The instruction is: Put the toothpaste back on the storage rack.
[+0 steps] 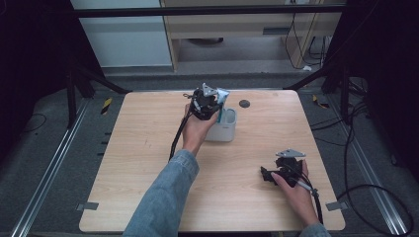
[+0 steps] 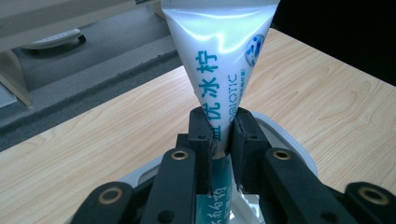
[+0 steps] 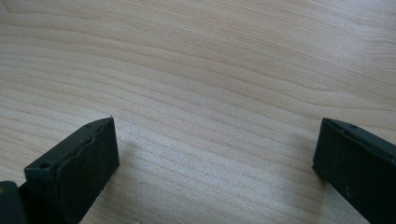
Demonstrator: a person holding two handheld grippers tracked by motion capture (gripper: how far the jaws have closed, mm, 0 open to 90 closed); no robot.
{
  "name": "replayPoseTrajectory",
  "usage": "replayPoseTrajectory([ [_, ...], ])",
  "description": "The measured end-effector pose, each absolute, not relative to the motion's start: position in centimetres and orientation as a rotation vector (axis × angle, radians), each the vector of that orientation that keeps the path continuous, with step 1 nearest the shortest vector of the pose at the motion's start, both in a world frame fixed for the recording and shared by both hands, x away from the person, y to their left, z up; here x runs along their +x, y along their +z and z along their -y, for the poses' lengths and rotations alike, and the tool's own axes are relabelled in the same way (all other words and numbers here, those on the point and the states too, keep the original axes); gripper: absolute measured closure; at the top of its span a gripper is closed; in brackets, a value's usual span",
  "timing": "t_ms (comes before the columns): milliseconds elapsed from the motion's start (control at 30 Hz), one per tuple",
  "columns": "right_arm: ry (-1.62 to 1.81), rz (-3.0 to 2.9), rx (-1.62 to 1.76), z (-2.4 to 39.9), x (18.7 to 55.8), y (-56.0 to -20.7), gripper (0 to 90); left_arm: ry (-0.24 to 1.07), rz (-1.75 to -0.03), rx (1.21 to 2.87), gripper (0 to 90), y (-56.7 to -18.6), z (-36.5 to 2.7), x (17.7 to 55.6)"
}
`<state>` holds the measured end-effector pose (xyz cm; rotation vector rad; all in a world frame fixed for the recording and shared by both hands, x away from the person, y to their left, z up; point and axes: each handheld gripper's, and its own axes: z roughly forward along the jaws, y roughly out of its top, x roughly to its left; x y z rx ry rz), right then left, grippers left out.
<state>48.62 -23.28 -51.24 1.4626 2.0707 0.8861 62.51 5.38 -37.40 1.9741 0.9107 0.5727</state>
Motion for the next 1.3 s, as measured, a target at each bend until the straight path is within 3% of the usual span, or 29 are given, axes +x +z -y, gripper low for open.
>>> replayPoseTrajectory([
  [1300,0.886,-2.071,1.463,23.3,48.6,-51.2,0.4,0.560,-0.930,2.011,79.1,-39.0,-5.4,62.1],
])
